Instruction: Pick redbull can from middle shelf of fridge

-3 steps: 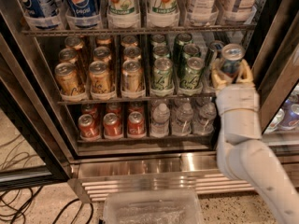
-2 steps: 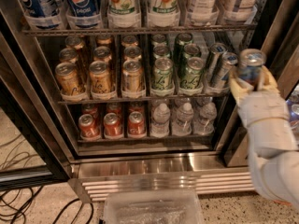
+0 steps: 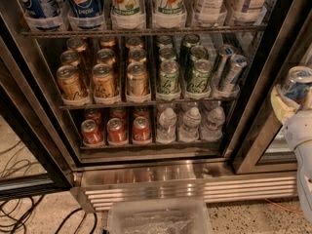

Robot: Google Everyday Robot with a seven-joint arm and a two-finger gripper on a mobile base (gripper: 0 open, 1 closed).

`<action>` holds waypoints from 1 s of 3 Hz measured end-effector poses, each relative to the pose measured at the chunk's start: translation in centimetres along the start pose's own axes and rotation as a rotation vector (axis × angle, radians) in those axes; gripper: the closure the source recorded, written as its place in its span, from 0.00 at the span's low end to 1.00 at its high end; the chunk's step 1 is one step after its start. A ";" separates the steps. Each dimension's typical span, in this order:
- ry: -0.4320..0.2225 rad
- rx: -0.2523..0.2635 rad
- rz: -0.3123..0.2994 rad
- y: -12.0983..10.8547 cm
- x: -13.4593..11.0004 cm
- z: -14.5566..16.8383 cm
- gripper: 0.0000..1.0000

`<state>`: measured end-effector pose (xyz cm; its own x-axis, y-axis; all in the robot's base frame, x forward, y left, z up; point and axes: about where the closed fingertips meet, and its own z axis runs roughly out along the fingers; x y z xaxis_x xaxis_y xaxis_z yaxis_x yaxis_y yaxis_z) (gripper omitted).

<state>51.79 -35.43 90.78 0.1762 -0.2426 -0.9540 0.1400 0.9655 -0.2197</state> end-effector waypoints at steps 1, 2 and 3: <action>0.007 -0.026 0.001 0.7 -0.1 0.0 1.00; 0.097 -0.096 0.027 1.0 1.5 -2.3 1.00; 0.197 -0.182 0.077 1.1 2.1 -5.2 1.00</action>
Offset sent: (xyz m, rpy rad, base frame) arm -0.0673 0.1188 -0.0395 0.0471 0.3271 0.5658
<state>47.20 -34.41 87.44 -0.0161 -0.1617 -0.9867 -0.0464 0.9859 -0.1608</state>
